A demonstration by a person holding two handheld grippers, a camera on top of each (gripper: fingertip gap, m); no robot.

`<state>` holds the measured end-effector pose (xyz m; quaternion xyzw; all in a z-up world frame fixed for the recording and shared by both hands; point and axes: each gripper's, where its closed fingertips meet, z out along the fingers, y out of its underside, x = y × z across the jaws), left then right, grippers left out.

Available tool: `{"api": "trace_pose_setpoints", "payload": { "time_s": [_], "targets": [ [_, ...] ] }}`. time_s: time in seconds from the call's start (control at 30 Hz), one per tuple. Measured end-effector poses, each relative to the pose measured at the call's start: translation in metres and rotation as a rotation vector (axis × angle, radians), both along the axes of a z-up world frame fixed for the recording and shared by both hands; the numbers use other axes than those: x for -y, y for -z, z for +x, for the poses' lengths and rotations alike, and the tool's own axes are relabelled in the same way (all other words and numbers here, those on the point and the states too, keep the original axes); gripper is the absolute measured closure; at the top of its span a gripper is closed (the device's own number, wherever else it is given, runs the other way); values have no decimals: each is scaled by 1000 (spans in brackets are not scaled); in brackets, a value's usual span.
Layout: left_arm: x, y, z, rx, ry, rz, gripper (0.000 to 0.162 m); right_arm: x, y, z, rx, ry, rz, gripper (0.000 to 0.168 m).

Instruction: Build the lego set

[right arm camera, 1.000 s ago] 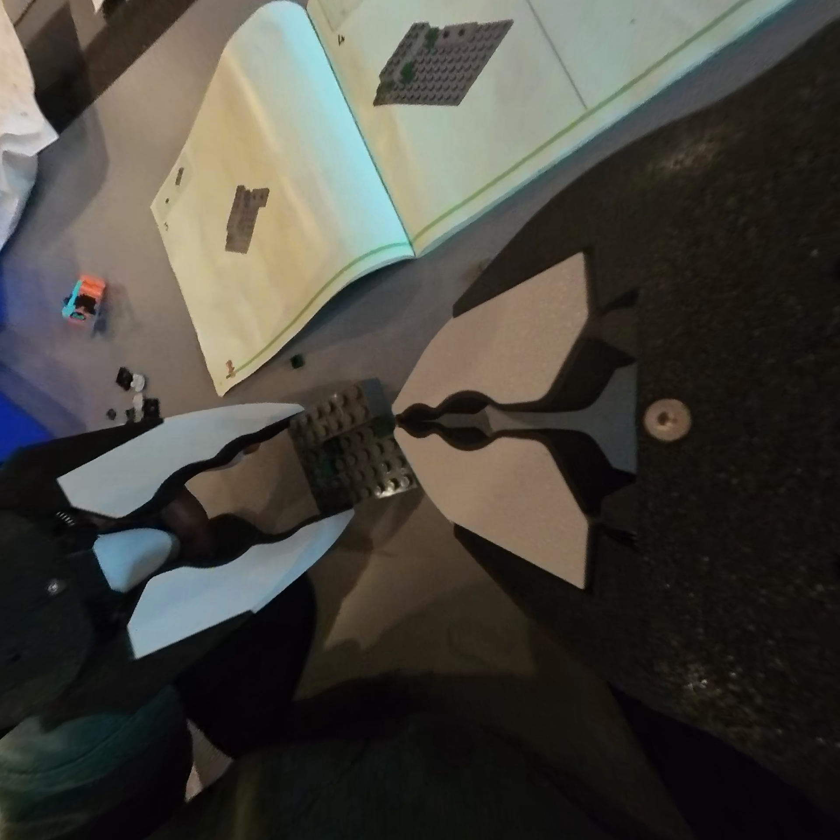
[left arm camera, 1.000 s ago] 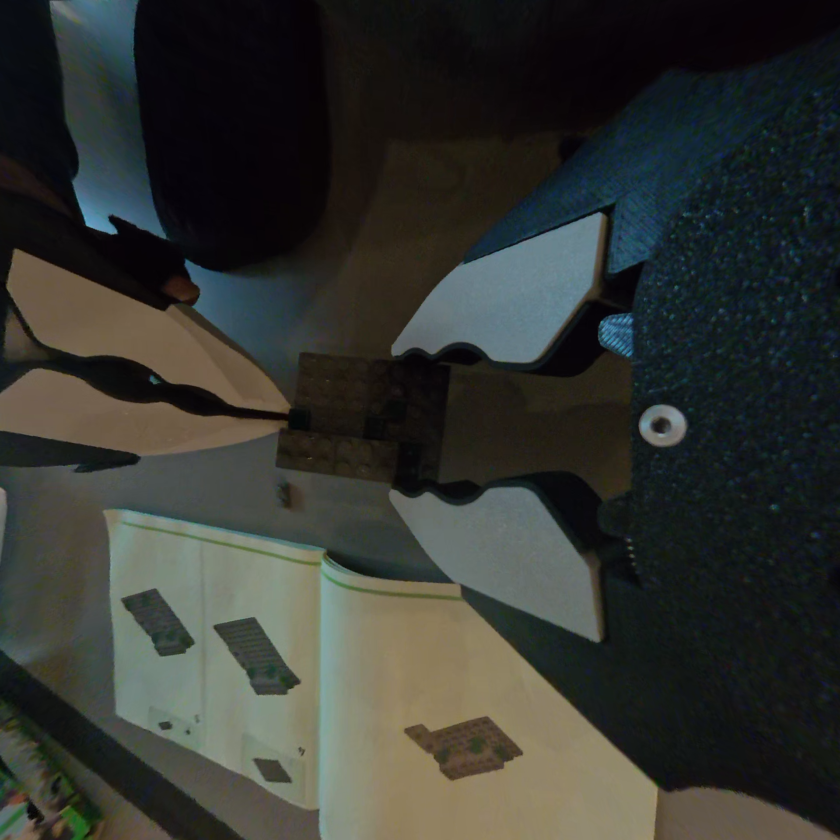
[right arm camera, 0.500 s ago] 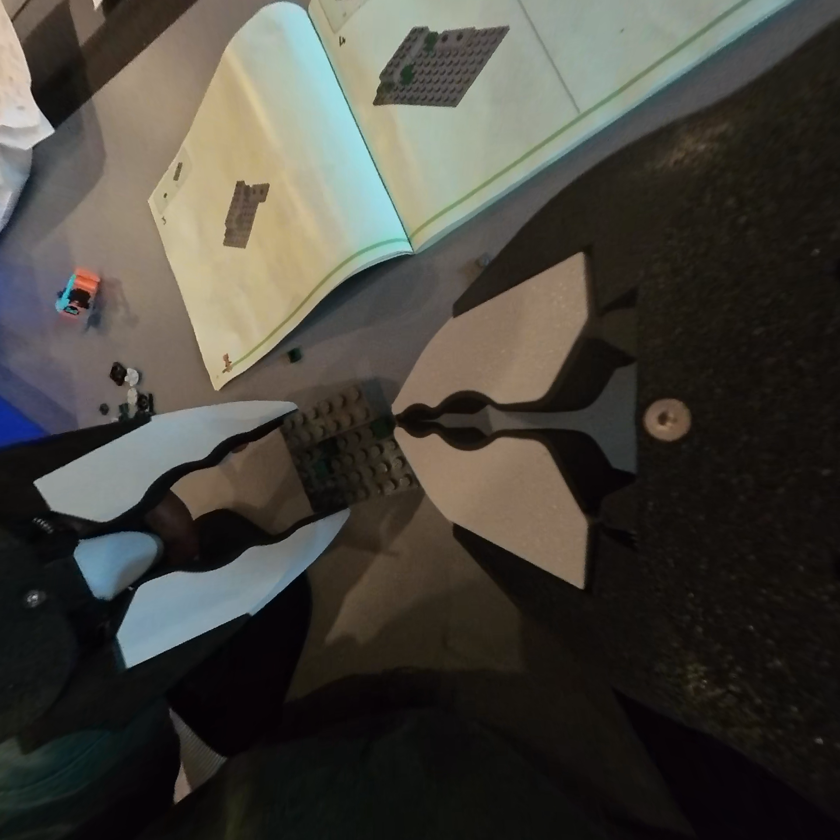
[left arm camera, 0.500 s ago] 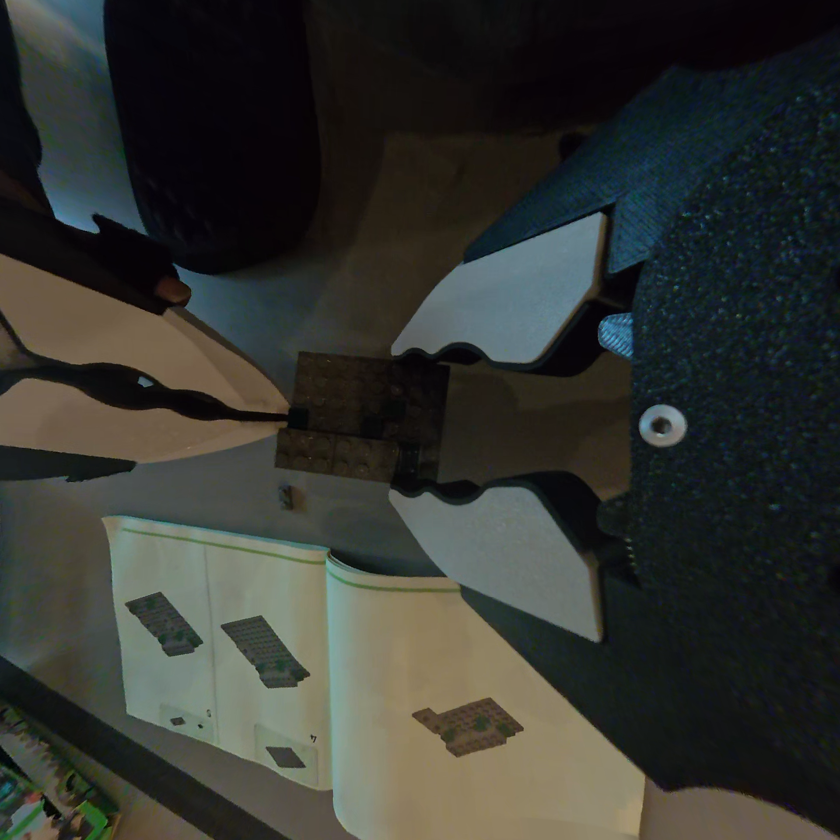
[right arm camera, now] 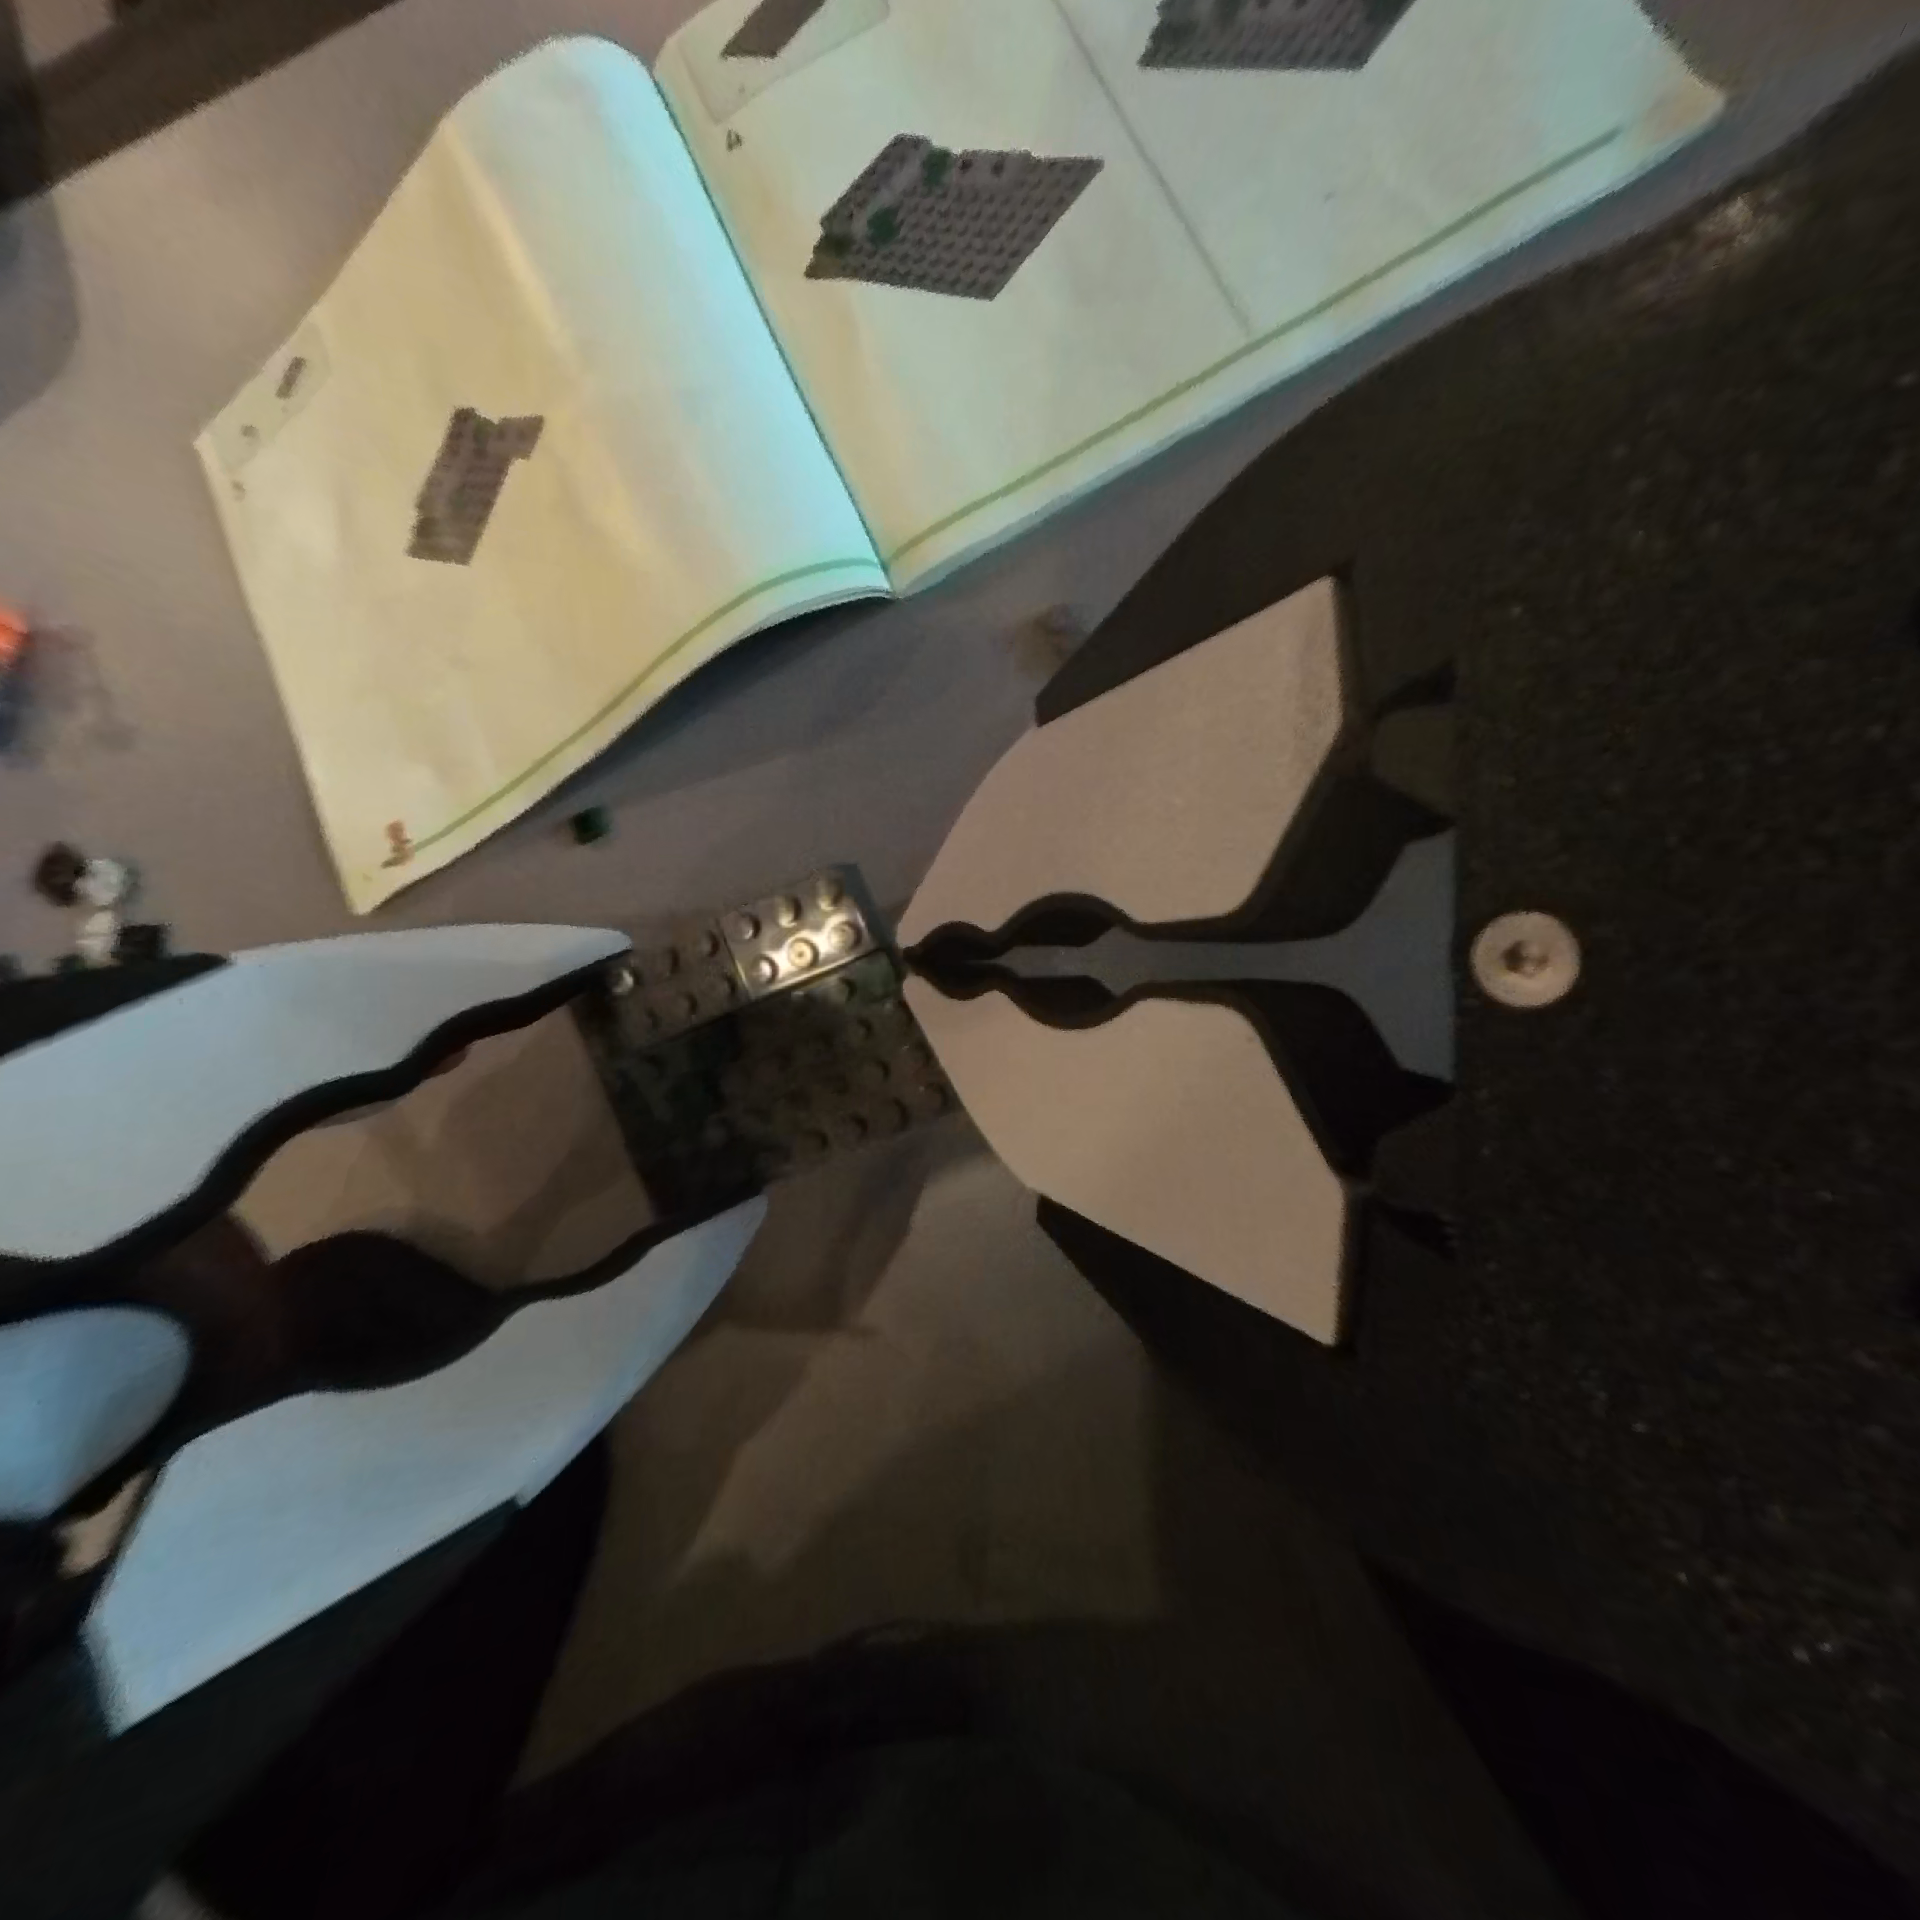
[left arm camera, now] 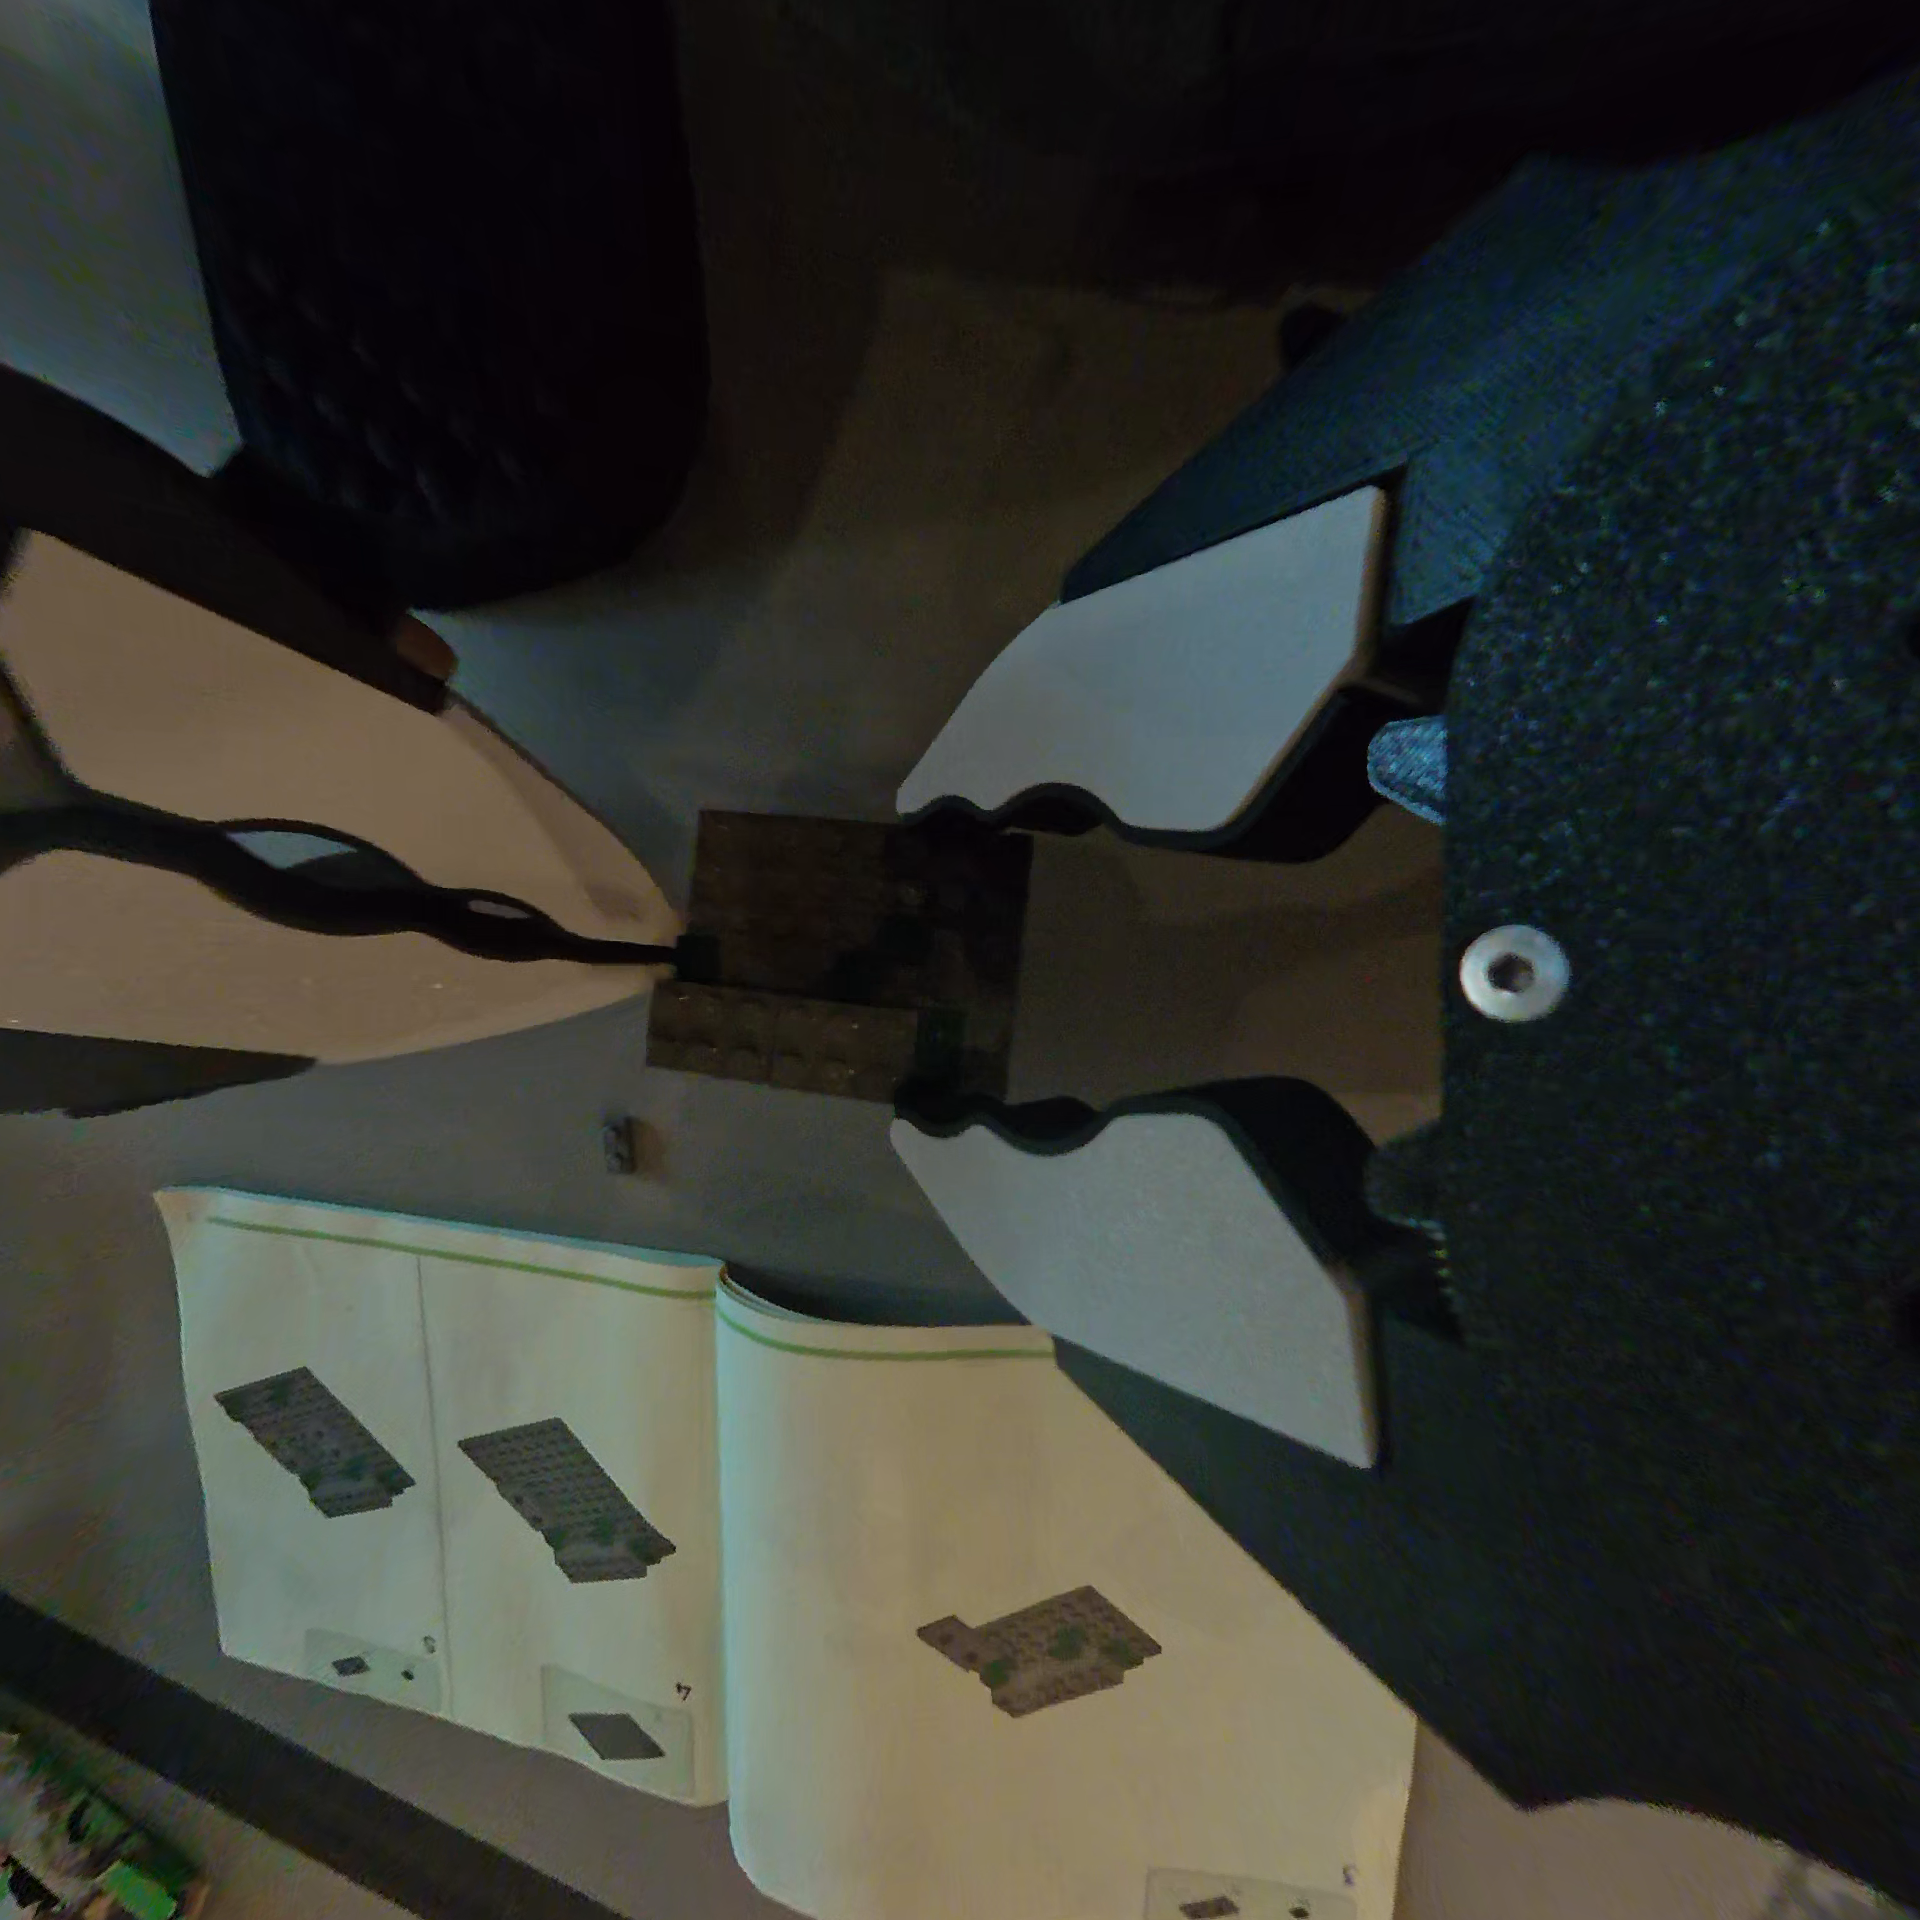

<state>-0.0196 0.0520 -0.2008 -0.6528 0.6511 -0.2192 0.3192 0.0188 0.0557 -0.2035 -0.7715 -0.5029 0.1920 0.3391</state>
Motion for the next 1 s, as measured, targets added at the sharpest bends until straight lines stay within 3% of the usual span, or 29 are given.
{"api": "trace_pose_setpoints", "payload": {
  "time_s": [0.2,0.53,1.0],
  "targets": [
    [3,-11,7,41,8,19,113,0,8,0,47,29,4,168],
    [7,-27,4,120,12,50,113,0,-14,6,-32,68,6,168],
    [16,-39,1,140,15,93,113,12,-20,-8,38,59,13,168]
  ]
}}
